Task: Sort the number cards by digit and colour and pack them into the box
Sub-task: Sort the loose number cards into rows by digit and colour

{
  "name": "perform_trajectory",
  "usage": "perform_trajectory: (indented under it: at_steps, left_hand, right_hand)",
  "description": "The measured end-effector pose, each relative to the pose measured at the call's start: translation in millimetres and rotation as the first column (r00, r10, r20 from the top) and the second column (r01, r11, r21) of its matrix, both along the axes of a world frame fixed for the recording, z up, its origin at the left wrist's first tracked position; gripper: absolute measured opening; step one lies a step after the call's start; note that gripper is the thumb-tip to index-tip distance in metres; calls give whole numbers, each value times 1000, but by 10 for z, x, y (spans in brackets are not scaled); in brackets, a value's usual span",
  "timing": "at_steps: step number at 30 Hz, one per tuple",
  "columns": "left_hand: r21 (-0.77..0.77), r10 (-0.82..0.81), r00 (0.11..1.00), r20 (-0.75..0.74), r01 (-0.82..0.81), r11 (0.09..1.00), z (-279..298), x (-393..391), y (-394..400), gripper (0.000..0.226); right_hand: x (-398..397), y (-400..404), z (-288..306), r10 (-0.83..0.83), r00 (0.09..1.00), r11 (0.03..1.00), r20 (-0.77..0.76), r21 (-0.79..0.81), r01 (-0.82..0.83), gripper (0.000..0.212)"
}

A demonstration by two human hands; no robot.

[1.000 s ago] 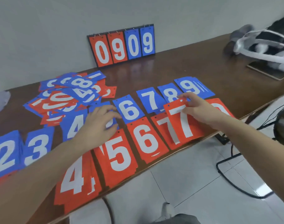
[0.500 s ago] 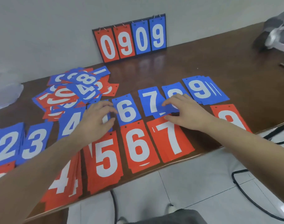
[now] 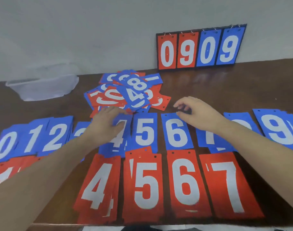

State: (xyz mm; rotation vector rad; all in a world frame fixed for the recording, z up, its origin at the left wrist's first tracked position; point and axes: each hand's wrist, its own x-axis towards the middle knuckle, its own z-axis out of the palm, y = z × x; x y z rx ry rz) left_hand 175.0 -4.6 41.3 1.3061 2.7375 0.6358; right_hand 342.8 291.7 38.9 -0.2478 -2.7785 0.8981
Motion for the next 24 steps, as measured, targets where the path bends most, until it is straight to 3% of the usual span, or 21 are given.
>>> perform_trajectory:
  at_steps: [2, 8, 17, 21, 24]
  left_hand:
    - [19, 32, 999, 4, -33, 999, -9, -233, -69, 29]
    - [23, 140, 987, 82, -142, 990, -58, -941, -131, 36]
    - [89, 83, 992, 99, -92, 992, -138, -1524, 192, 43]
    - [-54, 44, 996, 71, -41, 998, -218, -1588, 265, 66]
    - [-150, 33, 999, 5, -32, 988, -281, -1608, 234, 75]
  right_hand:
    - [-262, -58, -6, 9, 1000, 1000, -1, -11, -9, 20]
    - [-950, -181, 24, 17, 998, 1000, 65, 18, -18, 20]
    - [-1843, -252, -6, 11, 998, 995, 55, 96, -17, 23]
    - [-2150, -259, -71, 37, 997, 987, 61, 155, -47, 38]
    - [-2284, -244, -161, 39, 982, 961, 186, 261, -87, 53]
